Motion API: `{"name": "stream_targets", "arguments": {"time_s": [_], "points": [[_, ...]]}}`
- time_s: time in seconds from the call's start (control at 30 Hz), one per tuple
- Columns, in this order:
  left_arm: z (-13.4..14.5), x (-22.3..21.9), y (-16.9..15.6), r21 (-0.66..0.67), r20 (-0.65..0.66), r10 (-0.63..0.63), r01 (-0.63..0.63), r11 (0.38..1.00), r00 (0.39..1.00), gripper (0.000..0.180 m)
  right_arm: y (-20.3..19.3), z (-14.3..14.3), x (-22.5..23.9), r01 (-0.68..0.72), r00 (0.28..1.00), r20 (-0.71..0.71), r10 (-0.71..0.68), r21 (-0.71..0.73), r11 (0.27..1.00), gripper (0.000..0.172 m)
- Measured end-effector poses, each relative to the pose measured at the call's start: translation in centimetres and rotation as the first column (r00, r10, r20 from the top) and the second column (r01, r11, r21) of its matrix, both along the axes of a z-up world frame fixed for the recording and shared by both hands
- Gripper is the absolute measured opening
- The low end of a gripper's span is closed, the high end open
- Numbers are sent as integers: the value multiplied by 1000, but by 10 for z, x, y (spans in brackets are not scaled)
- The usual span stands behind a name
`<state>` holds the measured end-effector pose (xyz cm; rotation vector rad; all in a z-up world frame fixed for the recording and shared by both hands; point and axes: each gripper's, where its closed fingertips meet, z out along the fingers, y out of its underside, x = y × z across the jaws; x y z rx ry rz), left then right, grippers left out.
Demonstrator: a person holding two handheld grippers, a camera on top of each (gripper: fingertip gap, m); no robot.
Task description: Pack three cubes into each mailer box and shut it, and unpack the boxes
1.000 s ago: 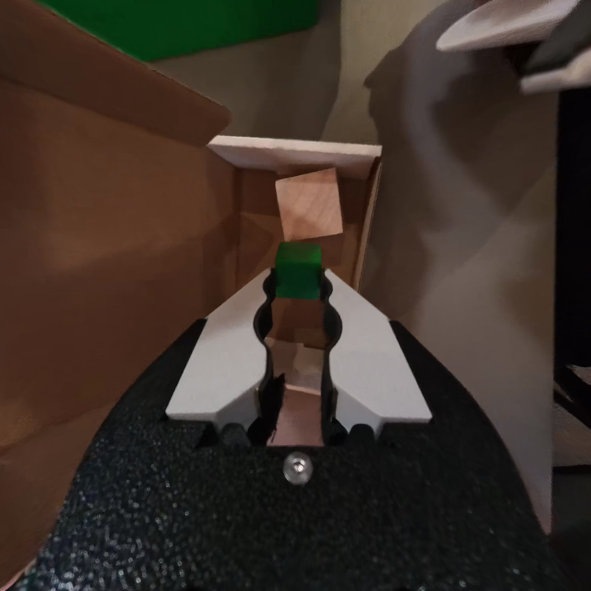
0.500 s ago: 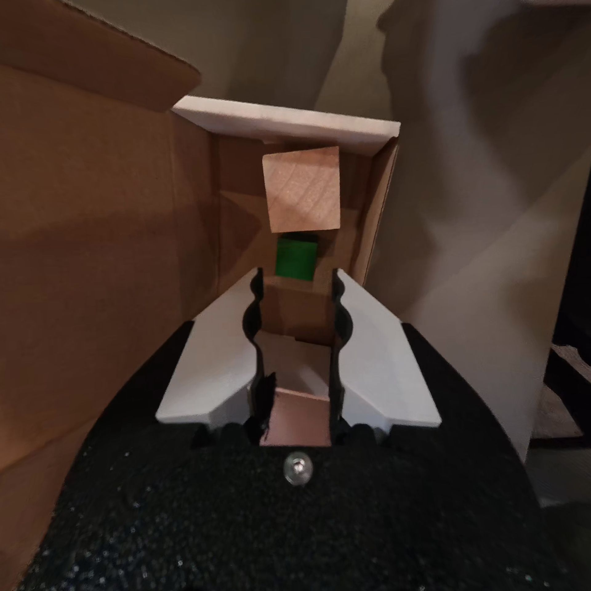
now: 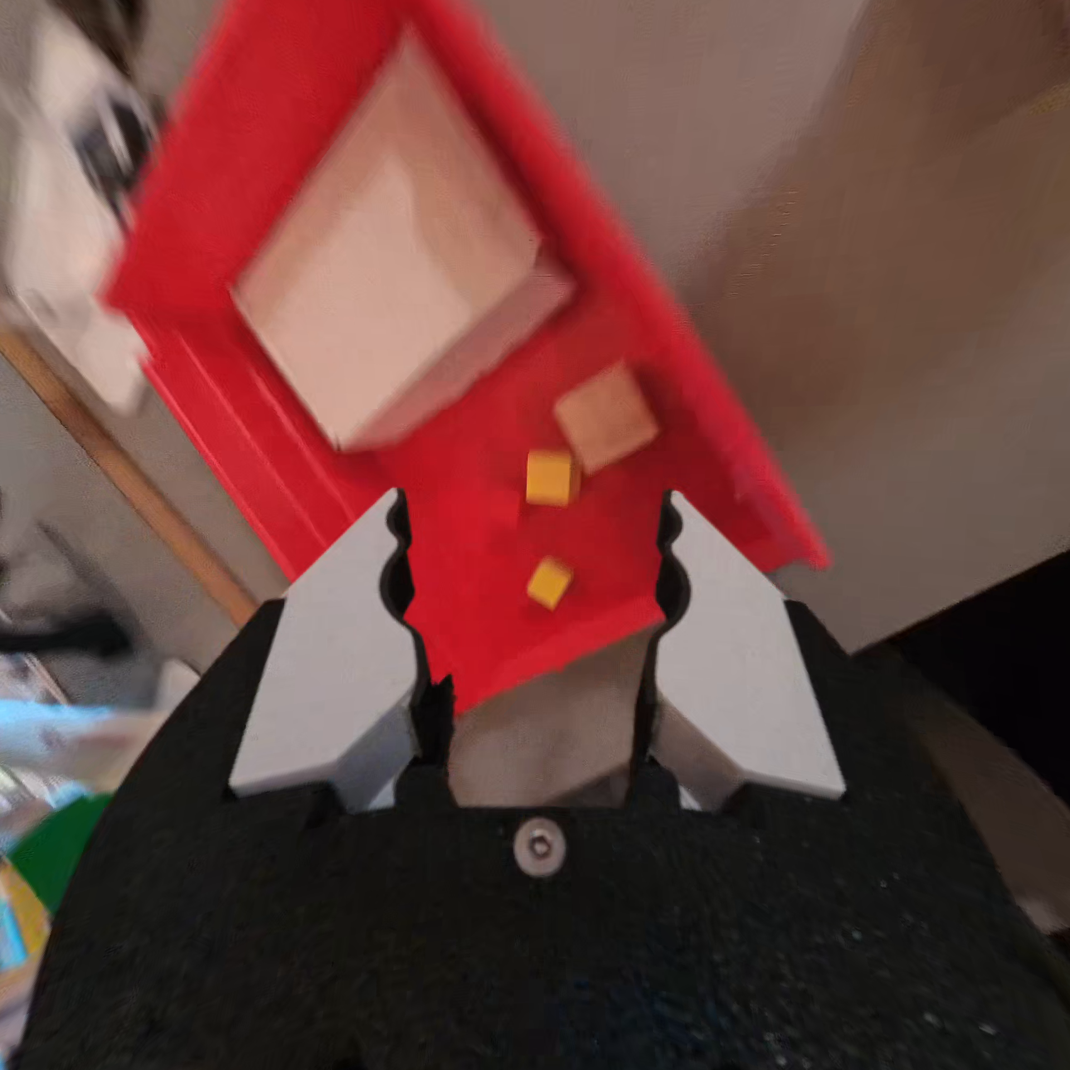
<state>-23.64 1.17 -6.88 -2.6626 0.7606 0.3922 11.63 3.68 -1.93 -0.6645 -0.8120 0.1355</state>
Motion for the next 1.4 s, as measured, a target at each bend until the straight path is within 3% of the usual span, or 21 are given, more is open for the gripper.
{"name": "stream_targets", "arguments": {"time_s": [0.03, 0.17, 0.27, 0.4, 0.53, 0.67, 0.83, 0.87, 1.0, 1.13, 1.27, 1.33, 1.4], "points": [[-12, -18, -12, -69, 5, 58, -57, 996, 998, 85, -1, -1, -2, 2, 1000, 10, -2, 8, 1000, 27], [-56, -51, -40, -250, 99, 224, -194, 949, 970, 83, -6, -3, -7, 10, 999, 46, -12, 42, 999, 27], [-69, -67, -37, -247, 182, 452, -404, 881, 873, 80, -7, -4, -9, 13, 998, 58, -16, 55, 998, 27], [-82, -74, -38, -294, 219, 611, -546, 785, 761, 71, -6, -4, -7, 14, 998, 52, -17, 46, 999, 27], [-94, -80, -43, -339, 152, 665, -593, 730, 732, 68, -4, -4, -6, 11, 999, 46, -13, 36, 999, 27], [-105, -70, -46, -395, 133, 653, -565, 725, 745, 61, -5, -4, -7, 10, 999, 50, -12, 35, 999, 27], [-115, -64, -53, -449, 108, 655, -552, 703, 747, 36, -4, -5, -7, 10, 999, 53, -12, 34, 999, 28], [-114, -63, -53, -448, 109, 649, -546, 708, 753, 22, -4, -5, -7, 10, 999, 53, -12, 34, 999, 28], [-103, -71, -52, -381, 34, 619, -562, 734, 785, 22, -5, -5, -7, 9, 999, 53, -11, 36, 999, 27], [-65, -54, -29, -185, 54, 532, -515, 837, 845, 22, -4, -4, -7, 13, 999, 52, -15, 37, 999, 27], [-2, 6, 17, 172, 56, 227, -234, 957, 972, 22, -5, -4, -7, 15, 999, 51, -17, 41, 999, 27], [30, 54, 39, 365, 59, 7, -28, 931, 998, 21, -4, -3, -6, 16, 999, 49, -18, 41, 999, 27], [55, 98, 52, 507, 71, -124, 71, 859, 990, 22, -4, -3, -5, 18, 999, 45, -19, 41, 999, 27]]}}
